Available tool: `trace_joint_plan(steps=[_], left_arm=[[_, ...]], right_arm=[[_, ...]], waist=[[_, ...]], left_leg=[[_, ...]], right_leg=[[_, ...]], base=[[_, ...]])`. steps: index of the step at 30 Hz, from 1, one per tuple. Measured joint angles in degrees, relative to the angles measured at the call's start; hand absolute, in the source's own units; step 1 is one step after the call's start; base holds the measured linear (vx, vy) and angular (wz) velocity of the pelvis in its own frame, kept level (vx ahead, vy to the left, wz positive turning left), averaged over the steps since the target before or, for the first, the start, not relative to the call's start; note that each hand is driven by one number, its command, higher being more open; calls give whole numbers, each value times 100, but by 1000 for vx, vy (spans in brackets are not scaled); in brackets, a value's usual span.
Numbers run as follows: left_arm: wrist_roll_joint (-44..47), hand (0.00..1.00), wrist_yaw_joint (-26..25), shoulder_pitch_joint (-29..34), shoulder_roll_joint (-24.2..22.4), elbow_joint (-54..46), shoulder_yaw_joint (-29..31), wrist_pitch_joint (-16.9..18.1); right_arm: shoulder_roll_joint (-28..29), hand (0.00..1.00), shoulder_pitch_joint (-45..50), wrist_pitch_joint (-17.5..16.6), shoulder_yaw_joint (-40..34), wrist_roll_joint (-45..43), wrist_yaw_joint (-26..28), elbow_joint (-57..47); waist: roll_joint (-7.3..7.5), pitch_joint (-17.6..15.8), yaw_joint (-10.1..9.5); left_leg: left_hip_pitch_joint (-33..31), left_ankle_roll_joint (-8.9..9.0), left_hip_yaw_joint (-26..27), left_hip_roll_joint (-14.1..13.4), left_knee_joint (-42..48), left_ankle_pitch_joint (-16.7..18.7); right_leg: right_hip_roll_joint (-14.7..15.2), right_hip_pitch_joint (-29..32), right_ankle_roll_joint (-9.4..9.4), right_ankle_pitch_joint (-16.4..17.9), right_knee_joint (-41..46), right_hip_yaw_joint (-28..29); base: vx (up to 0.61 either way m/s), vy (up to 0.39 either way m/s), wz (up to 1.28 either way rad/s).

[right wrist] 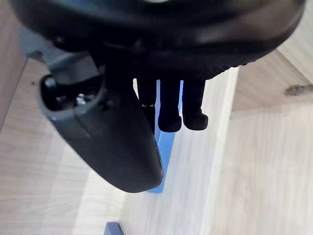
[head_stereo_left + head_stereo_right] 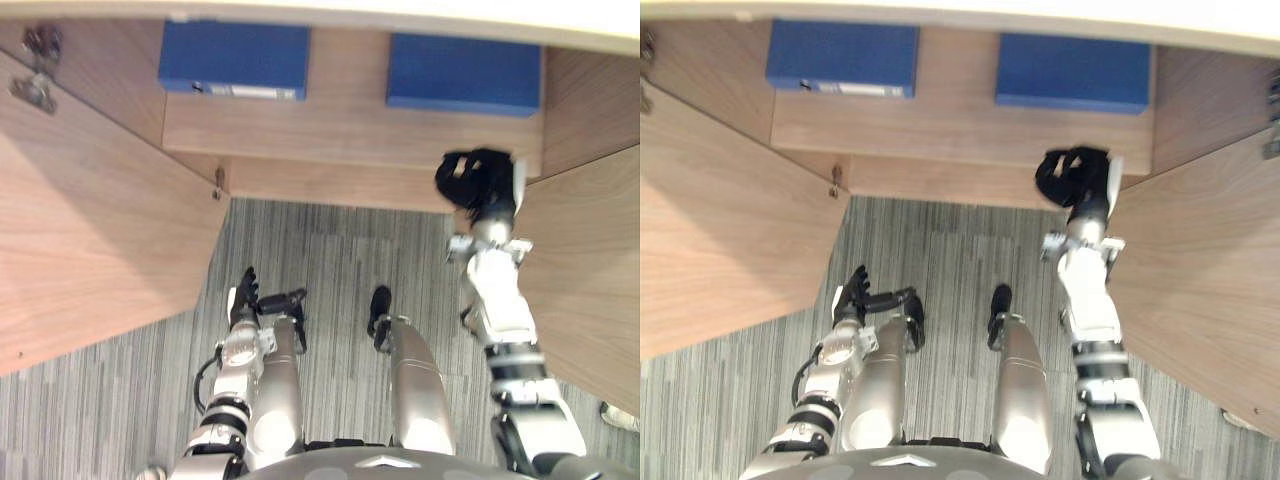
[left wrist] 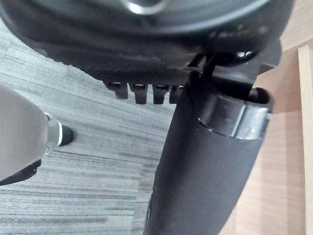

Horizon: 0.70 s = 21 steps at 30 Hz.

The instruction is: Walk over to the cabinet, pick up the folder, carry it to the office cabinet, place the folder inside the office cabinet, then close the office cabinet door

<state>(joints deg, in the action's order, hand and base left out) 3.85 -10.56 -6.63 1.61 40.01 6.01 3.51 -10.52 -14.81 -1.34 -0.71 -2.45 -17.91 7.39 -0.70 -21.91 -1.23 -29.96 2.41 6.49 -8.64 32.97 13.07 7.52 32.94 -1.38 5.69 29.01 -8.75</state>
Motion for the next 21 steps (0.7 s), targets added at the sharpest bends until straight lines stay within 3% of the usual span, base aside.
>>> trace_joint_plan(steps=[5, 6, 12, 15, 20, 21], left_arm=[[-351, 100, 136, 394, -13, 629, -54, -55], [-476, 100, 167, 408, 0, 892, -63, -56], [-898, 100, 250, 489, 68, 1323, -122, -113], [-959, 100, 250, 604, 138, 1412, -125, -114], [-1075, 100, 256, 745, 224, 1552, -128, -151], [-1075, 100, 260, 784, 233, 1623, -127, -163]], right_arm=[[470, 0, 1412, -185, 581, 317, 617, -62], [465, 0, 1578, -275, 722, 528, 784, 139], [464, 0, 1804, -378, 671, 1522, 1146, 1730], [531, 0, 1824, -357, 451, 1633, 1140, 2829], [628, 0, 1808, -183, 102, 1641, 1035, 3965], [653, 100, 1816, -153, -35, 1640, 1026, 4197]], waist=[[80, 691, 48], [63, 866, 143], [-1, 1177, 220], [-48, 1386, 229], [-42, 1462, 234], [-30, 1504, 235]], left_leg=[[952, 108, 231, -3, -985, -234], [1193, 130, 237, 14, -1322, -353], [2360, 144, 385, 107, -2290, -591], [2654, 110, 387, 187, -2492, -628], [2881, 85, 391, 255, -2593, -645], [2881, 67, 391, 266, -2606, -662]], right_leg=[[-183, -780, -48, -182, -863, 97], [-232, -1031, -72, -312, -1207, 87], [-346, -2289, -184, -745, -2493, 129], [-336, -2713, -236, -935, -2969, 126], [-320, -3019, -231, -1139, -3305, 152], [-318, -3030, -224, -1196, -3359, 164]], base=[[209, -5, -20], [181, 9, -9], [134, 51, -9], [71, 43, 1], [-35, 34, -4], [-92, 15, -6]])
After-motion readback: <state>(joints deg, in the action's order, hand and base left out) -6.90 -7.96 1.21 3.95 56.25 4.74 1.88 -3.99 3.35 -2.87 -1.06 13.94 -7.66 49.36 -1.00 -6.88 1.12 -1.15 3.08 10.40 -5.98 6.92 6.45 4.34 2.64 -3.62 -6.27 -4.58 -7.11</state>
